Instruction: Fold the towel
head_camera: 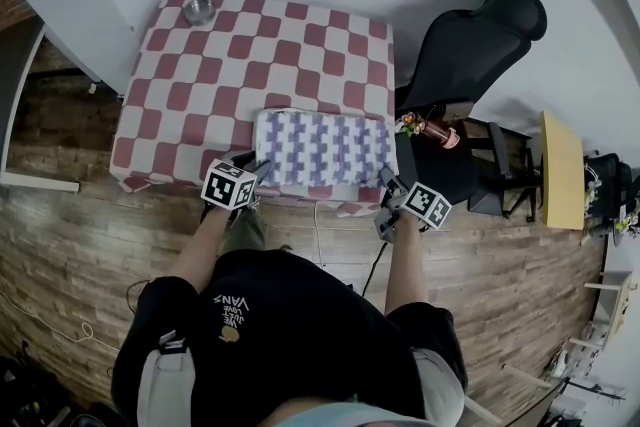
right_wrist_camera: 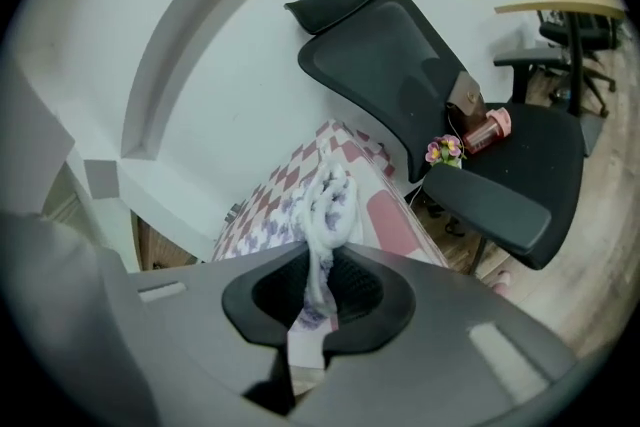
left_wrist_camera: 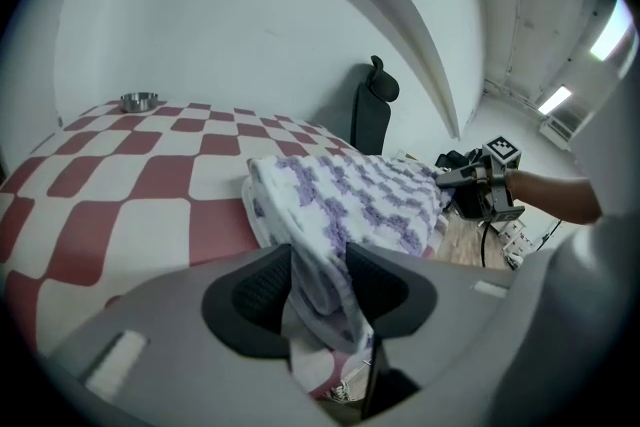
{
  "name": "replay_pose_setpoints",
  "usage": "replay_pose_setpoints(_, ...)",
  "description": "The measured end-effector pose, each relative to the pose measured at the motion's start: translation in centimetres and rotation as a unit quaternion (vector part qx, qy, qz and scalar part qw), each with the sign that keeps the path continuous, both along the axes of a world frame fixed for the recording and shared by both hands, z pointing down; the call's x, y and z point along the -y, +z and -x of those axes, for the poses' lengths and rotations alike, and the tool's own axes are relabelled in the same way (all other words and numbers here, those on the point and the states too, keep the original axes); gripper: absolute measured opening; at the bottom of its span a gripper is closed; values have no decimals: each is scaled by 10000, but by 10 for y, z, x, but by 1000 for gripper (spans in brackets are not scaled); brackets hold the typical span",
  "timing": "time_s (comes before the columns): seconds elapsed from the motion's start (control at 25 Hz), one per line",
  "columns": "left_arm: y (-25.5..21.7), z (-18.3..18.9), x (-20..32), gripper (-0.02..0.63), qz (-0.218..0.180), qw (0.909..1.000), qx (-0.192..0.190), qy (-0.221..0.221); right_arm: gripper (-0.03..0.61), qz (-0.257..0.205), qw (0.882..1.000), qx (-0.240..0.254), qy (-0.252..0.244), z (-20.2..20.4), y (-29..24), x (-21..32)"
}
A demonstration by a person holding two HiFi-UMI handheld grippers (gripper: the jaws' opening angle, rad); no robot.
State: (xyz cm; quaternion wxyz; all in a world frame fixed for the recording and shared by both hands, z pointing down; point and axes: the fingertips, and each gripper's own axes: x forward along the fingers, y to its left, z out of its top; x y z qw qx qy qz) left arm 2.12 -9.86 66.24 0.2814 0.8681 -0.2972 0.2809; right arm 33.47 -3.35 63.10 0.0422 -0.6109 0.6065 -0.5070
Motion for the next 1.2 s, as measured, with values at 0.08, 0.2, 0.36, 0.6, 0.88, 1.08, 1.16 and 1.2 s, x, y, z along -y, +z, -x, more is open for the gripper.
replay_pose_setpoints(0.08, -6, 4, -1, 155, -72, 10000, -18, 1, 38, -90, 9983, -544, -176, 8, -13, 1)
replay_pose_setpoints(0.2, -14, 15, -1, 155, -140, 9999, -63, -79, 38, -247, 9836, -1658, -672, 30, -40, 11)
replay_pose_setpoints(0.36, -21, 25, -4, 156, -224, 9995, -140, -192, 37, -430, 9390, -3024, -1578, 78, -70, 30)
replay_pose_setpoints(0.6, -26, 38, -9, 156, -306, 9984, -305, -358, 37, -808, 8560, -4194, -2914, 171, -85, 46)
replay_pose_setpoints(0.88, -23, 72, -22, 155, -287, 9958, -382, -777, 37, -1081, 7298, -4978, -4559, 279, -56, 41)
replay_pose_setpoints(1.08, -16, 89, -30, 155, -182, 9942, -396, -986, 37, -652, 6280, -5461, -5506, 312, -11, 35)
replay_pose_setpoints(1.16, -14, 93, -32, 155, -145, 9937, -405, -1032, 37, -569, 6003, -5530, -5750, 318, 1, 29)
replay_pose_setpoints(1.2, -14, 93, -33, 155, -133, 9936, -417, -1038, 39, -551, 5916, -5538, -5833, 320, 5, 27)
